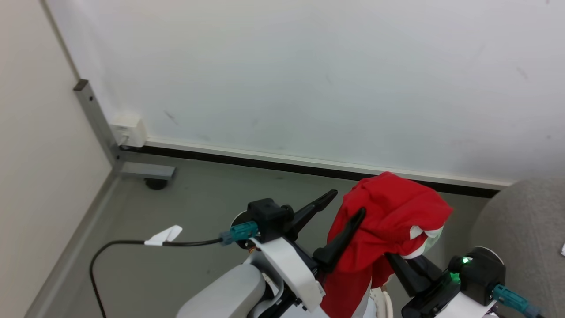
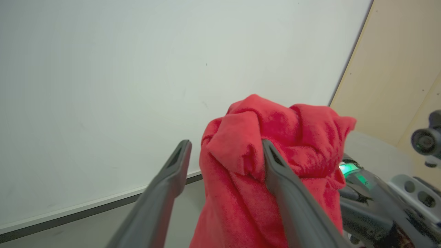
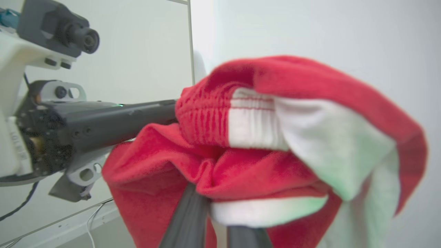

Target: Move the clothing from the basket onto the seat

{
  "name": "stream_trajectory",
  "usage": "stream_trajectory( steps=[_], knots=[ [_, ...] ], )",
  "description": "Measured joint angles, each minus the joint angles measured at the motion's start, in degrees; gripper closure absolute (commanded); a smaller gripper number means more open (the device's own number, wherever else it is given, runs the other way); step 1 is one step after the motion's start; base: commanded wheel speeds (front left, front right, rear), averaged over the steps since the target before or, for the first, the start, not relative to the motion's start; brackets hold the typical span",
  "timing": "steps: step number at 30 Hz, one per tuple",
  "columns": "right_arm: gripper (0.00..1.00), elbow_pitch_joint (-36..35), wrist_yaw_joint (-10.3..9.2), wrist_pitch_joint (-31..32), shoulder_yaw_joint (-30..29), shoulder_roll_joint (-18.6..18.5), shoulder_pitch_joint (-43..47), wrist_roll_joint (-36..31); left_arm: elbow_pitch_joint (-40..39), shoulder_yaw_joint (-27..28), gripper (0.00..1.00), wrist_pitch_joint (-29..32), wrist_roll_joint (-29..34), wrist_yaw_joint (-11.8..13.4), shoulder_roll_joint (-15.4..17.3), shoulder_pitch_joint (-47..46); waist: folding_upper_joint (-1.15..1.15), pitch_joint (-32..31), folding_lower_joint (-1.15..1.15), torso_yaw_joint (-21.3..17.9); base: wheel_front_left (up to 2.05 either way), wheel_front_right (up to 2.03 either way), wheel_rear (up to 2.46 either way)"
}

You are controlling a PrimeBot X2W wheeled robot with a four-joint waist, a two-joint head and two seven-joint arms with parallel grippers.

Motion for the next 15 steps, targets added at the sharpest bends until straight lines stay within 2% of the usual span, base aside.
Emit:
stream_trajectory(
  steps=[8, 15],
  knots=[
    [1.00, -1.93, 0.00, 0.00, -4.35, 0.14, 0.49, -1.85, -2.66, 2.91, 0.00, -0.01, 2.08, 0.02, 1.81, 2.84, 0.00, 0.80, 0.00, -6.90, 0.00, 0.00, 0.00],
    [1.00, -3.92, 0.00, -0.01, -10.31, -2.68, 2.42, -3.67, -4.95, 5.52, 0.00, 0.00, 5.73, 0.03, 1.87, 4.72, 0.00, 1.74, -0.01, -14.63, 0.00, 0.00, 0.00]
  ],
)
